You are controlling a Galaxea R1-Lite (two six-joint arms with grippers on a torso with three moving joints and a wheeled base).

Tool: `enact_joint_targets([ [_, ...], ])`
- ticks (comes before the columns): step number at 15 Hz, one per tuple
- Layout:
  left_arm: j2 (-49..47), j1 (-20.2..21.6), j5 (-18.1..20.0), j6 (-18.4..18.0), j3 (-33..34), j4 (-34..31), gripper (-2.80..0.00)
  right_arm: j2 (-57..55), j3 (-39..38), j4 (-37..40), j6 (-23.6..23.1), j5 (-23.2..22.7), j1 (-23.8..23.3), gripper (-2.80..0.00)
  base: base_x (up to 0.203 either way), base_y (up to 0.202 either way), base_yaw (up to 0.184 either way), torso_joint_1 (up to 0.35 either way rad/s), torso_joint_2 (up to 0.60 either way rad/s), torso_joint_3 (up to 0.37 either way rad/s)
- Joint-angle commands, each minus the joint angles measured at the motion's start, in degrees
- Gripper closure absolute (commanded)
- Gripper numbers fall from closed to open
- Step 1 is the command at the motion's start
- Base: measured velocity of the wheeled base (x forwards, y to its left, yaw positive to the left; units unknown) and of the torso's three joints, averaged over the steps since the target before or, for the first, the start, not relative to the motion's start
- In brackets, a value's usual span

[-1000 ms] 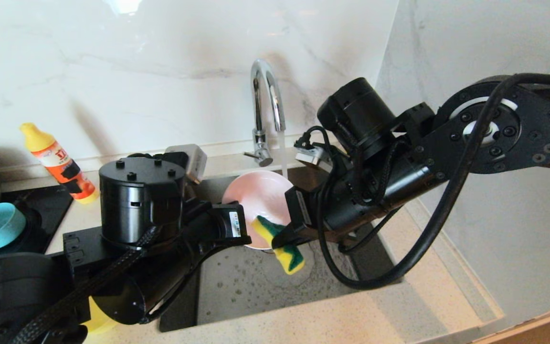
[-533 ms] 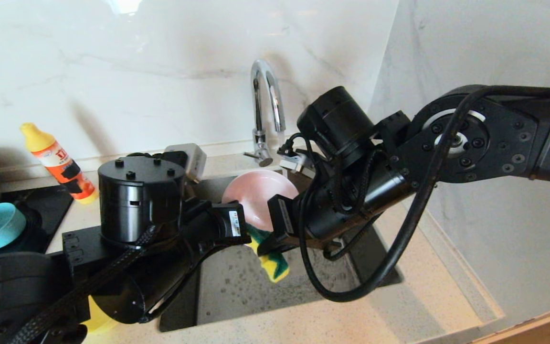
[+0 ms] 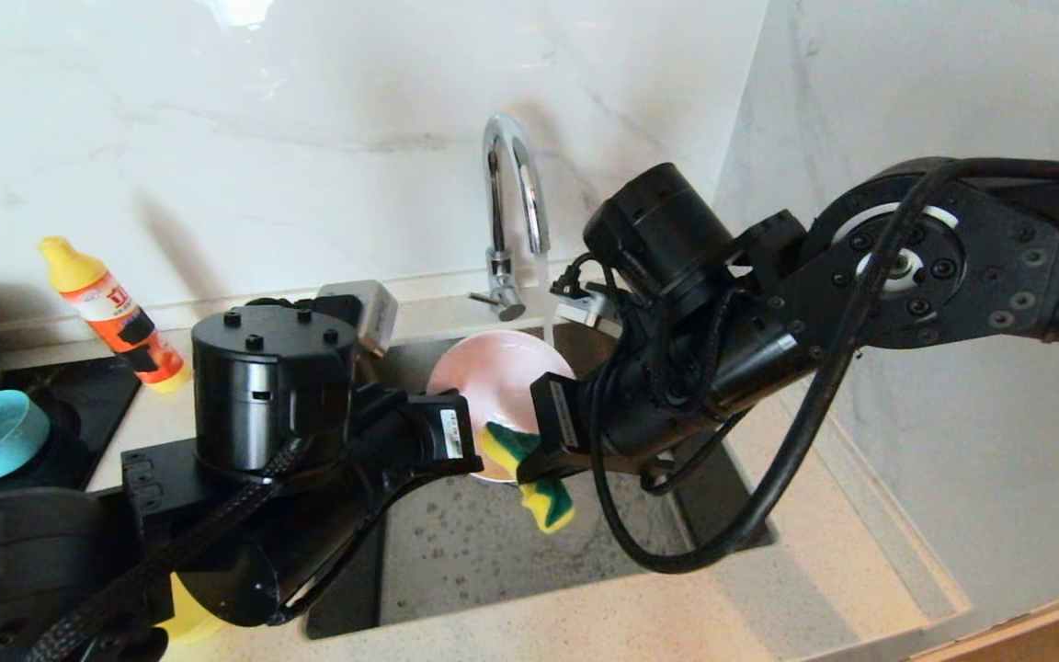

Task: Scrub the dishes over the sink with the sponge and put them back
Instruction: Wipe the bowl

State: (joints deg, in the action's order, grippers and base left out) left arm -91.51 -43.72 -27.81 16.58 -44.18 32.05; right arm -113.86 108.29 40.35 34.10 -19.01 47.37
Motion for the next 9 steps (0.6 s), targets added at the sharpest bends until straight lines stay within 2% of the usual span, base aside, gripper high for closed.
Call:
enact_joint_targets([
  [1,0.03,-0.05,-0.23,0.11,0.13,0.28,0.0,1.42,-0.24,0.25,0.18,0.03,-0.24,0.0,0.0,0.0,0.0,0.0,0.0,0.0],
  [9,0.46,-0.05,-0.32,-0.13,1.01,0.21,0.0,3.56,2.08,-0.15,-0.25,0.1,-2.72,0.0,0.0,0.0,0.0,0.0,0.0,0.0],
])
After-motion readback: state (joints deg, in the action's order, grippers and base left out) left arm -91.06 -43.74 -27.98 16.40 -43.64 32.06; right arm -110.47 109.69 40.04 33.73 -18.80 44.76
